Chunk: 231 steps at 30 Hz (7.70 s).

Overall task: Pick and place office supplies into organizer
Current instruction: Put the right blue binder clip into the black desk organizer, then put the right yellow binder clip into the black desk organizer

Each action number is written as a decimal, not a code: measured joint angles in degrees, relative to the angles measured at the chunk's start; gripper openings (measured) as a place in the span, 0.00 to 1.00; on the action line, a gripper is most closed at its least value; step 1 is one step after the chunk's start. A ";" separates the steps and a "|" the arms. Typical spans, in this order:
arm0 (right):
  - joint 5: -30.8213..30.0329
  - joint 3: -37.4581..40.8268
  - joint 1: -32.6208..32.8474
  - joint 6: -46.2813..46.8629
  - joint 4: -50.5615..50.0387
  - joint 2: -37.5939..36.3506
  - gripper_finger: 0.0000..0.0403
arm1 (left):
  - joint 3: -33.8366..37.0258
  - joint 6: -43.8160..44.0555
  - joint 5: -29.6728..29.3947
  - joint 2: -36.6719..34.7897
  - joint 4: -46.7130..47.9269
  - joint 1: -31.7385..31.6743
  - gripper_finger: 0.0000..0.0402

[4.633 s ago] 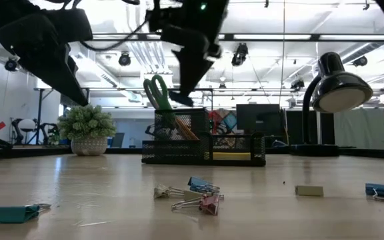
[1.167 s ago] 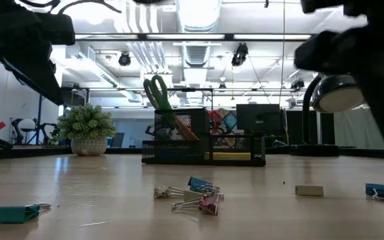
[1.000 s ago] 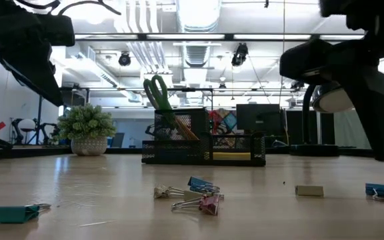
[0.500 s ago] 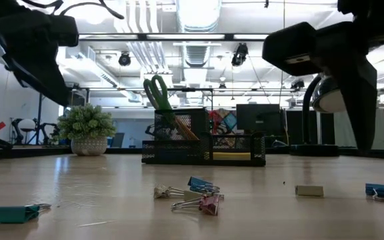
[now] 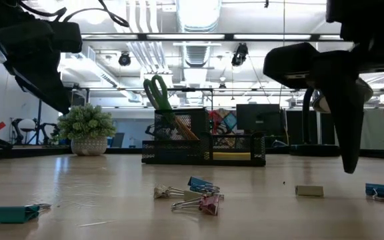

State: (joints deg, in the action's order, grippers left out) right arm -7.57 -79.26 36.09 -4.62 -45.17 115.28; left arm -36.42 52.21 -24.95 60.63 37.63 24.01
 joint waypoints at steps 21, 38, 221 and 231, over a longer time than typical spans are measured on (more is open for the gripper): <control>0.50 2.95 0.01 -0.38 6.15 -0.15 0.31 | -0.09 0.15 0.35 -0.25 -1.40 0.00 0.49; 4.32 3.60 -0.61 -0.57 7.55 -0.17 0.16 | -0.13 0.13 0.34 -0.10 -3.16 0.00 0.49; 12.66 -11.78 -8.74 133.92 -1.41 8.55 0.33 | 0.26 -10.72 1.18 -0.45 -2.40 0.02 0.49; 12.69 -11.78 -9.03 133.63 -2.47 8.55 0.25 | 0.26 -10.86 1.18 -0.45 -2.51 0.02 0.49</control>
State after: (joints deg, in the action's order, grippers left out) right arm 5.12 -91.05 27.06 129.01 -47.63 123.83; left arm -36.16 41.34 -23.77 60.18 35.11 24.03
